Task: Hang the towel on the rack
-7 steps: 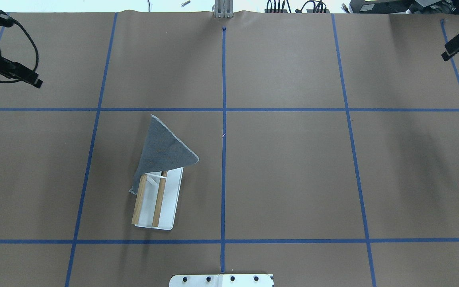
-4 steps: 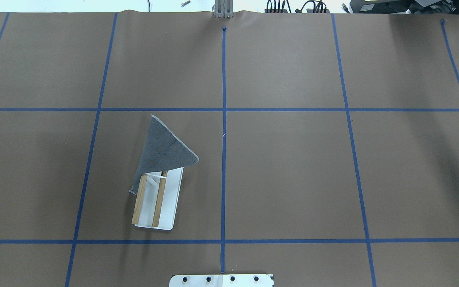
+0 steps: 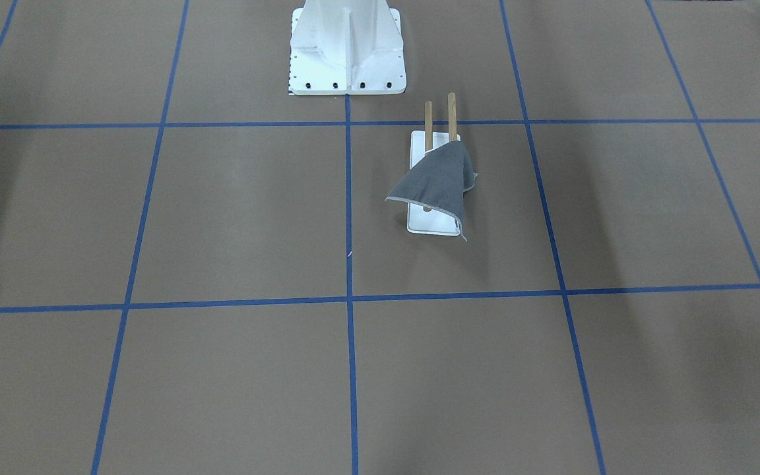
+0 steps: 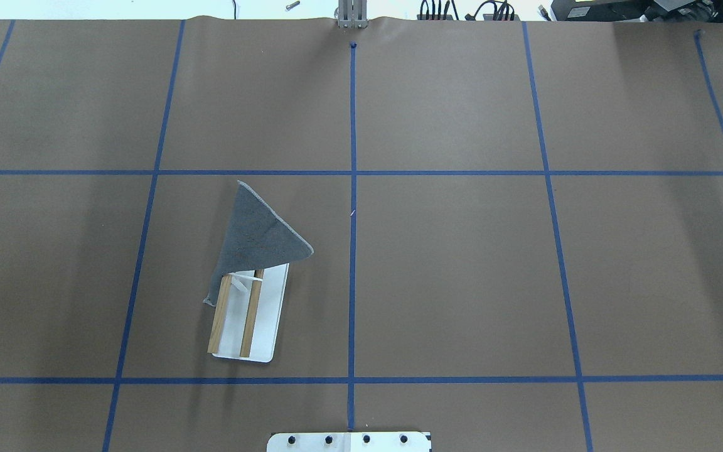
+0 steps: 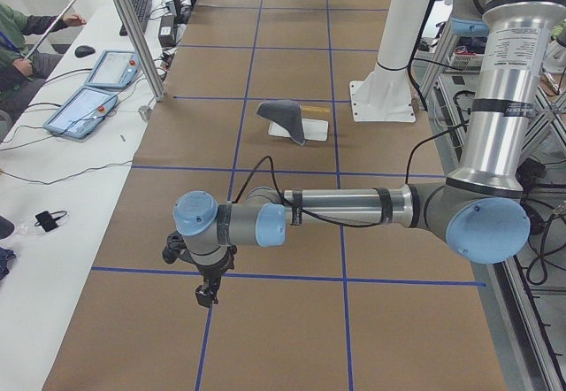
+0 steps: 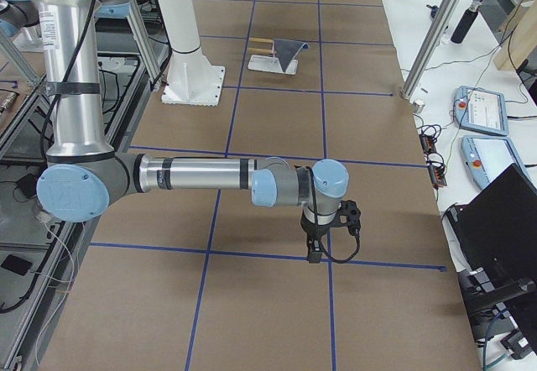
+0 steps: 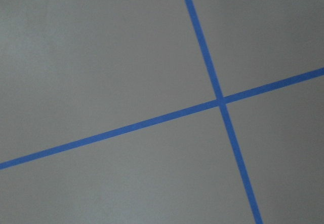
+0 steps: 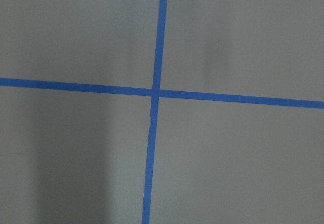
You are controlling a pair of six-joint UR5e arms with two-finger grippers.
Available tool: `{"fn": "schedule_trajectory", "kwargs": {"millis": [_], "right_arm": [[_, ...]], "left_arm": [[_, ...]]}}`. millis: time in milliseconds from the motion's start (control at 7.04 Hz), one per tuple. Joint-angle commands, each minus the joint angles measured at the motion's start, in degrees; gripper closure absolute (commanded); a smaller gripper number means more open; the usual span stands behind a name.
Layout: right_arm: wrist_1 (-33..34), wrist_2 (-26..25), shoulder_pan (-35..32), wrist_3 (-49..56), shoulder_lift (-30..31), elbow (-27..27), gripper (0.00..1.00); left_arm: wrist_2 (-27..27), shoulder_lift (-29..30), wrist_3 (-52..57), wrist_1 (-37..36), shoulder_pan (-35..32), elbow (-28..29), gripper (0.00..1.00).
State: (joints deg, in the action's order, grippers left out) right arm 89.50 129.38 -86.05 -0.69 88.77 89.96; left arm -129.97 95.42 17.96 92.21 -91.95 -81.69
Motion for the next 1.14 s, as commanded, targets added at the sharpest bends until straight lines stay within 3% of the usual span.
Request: {"fn": "schedule_trajectory", "kwargs": {"millis": [0,994], "right_arm": [[-0.1,-0.2,-0.1,0.0,0.9,2.5,0.0],[-0.1,0.0,-0.1,0.0,0.8,3.4,0.0]], "left_arm": [[-2.2,-5.0,0.1,0.9,-0.8,-5.1,0.01],[-2.2,-5.6,0.3,1.2,-0.7,-8.0,0.01]]}}
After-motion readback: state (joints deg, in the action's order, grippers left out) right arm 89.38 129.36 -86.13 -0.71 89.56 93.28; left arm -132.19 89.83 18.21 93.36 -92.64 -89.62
